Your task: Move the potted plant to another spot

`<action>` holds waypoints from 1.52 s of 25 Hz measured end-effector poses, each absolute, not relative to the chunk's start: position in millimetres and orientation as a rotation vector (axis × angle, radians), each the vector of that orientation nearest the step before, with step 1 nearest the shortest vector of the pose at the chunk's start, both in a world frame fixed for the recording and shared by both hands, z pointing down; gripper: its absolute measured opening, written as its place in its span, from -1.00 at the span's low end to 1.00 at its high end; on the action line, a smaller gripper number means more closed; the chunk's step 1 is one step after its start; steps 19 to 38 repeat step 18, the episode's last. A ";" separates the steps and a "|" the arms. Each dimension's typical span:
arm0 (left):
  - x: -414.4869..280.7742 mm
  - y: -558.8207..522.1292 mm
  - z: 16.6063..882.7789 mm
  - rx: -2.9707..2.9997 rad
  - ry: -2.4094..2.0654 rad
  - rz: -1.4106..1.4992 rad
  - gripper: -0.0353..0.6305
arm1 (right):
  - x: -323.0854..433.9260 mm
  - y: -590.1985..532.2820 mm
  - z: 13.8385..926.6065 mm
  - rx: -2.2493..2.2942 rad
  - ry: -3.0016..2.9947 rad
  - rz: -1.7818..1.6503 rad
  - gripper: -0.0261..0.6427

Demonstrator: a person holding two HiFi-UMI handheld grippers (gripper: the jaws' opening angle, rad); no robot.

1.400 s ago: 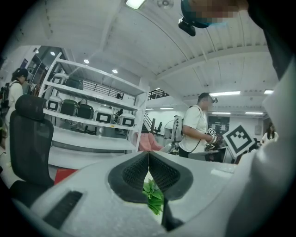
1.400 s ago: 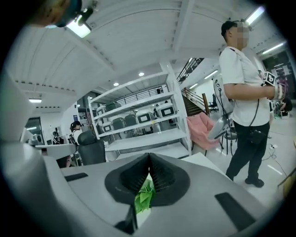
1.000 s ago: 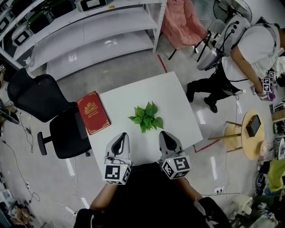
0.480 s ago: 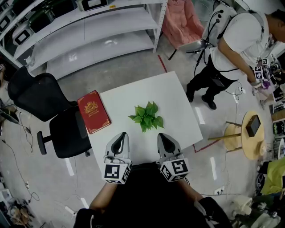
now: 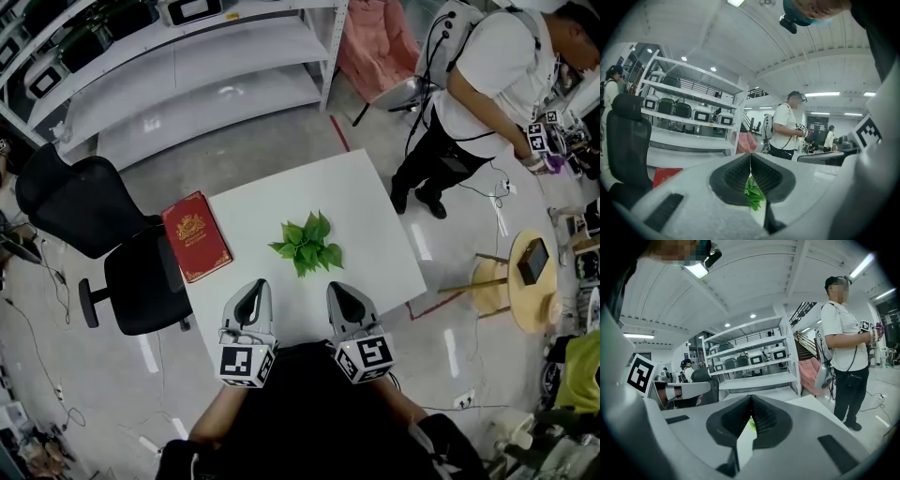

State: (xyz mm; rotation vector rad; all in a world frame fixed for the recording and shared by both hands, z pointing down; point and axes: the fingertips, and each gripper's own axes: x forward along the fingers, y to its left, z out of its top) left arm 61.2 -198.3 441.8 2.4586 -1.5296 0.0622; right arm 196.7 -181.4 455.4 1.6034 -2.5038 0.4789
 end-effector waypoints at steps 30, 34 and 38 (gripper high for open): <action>75.5 -189.1 447.2 2.483 -1.496 0.083 -0.84 | 208.0 -170.4 459.6 1.617 -2.490 0.470 -0.89; 75.5 -189.1 447.2 2.483 -1.496 0.083 -0.84 | 208.0 -170.4 459.6 1.617 -2.490 0.470 -0.89; 75.5 -189.1 447.2 2.483 -1.496 0.083 -0.84 | 208.0 -170.4 459.6 1.617 -2.490 0.470 -0.89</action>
